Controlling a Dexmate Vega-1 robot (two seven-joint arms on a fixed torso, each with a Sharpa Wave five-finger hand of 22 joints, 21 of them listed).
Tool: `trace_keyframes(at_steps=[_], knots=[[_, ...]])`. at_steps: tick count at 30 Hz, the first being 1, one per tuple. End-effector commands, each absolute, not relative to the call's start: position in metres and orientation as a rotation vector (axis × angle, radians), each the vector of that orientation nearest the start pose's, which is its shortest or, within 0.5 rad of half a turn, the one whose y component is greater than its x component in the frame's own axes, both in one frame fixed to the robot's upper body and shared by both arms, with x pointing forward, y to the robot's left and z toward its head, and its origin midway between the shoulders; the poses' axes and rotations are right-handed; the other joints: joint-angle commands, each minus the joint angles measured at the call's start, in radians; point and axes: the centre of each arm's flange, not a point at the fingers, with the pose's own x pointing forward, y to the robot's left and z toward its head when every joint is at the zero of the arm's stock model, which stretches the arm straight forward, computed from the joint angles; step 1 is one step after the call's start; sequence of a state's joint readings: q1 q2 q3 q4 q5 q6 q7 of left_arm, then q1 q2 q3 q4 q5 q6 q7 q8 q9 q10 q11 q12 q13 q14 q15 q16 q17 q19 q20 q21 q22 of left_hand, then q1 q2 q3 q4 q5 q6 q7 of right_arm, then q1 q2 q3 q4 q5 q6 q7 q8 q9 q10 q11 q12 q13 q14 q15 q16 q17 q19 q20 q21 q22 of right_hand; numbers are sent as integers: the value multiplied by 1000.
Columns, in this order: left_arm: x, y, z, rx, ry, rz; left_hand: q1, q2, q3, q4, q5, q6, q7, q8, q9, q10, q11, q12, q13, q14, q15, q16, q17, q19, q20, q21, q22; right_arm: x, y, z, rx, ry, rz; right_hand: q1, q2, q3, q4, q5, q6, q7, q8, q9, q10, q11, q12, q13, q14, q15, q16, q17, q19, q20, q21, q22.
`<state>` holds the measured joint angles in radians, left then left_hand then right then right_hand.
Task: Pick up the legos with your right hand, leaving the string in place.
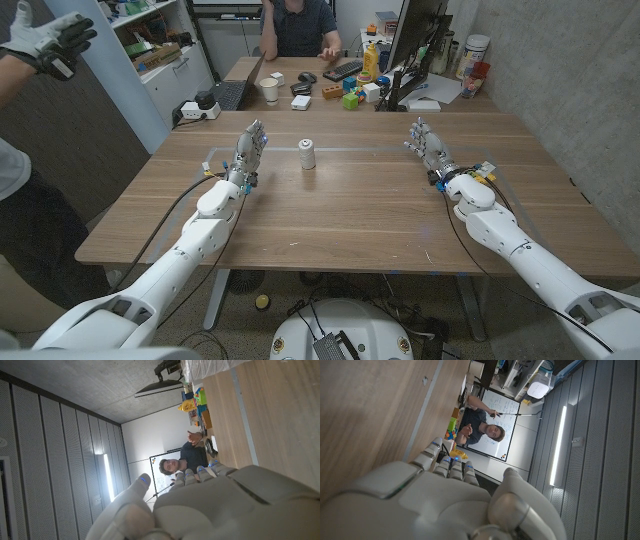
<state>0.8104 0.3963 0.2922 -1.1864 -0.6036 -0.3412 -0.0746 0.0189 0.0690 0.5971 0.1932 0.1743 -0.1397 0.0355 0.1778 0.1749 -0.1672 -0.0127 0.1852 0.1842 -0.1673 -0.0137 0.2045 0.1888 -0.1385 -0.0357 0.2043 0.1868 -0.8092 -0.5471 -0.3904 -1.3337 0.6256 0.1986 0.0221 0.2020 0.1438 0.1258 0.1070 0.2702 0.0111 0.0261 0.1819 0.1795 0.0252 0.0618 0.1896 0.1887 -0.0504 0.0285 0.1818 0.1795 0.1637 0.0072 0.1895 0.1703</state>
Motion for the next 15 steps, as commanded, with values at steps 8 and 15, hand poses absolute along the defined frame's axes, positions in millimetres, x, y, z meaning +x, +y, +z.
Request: trace_keyframes(at_steps=[8,15], knots=[[673,289,-36,-149,-640,-152,-11,86,-3,0,6,-10,1,5,3,-93,1,5,2,-165,-1,5,5,-14,-14,5,3,653,-289,6,-159,-520,213,31,-10,15,-14,-1,22,16,16,4,3,11,6,2,-3,2,7,2,10,2,7,2],[671,287,-38,-147,-642,-156,-14,86,-7,-1,7,-10,1,5,3,-93,2,5,2,-166,-1,5,5,-14,-14,4,3,646,-292,14,-195,-538,202,37,-17,15,-20,-5,34,20,20,5,9,13,9,2,6,0,10,2,20,1,10,2]])
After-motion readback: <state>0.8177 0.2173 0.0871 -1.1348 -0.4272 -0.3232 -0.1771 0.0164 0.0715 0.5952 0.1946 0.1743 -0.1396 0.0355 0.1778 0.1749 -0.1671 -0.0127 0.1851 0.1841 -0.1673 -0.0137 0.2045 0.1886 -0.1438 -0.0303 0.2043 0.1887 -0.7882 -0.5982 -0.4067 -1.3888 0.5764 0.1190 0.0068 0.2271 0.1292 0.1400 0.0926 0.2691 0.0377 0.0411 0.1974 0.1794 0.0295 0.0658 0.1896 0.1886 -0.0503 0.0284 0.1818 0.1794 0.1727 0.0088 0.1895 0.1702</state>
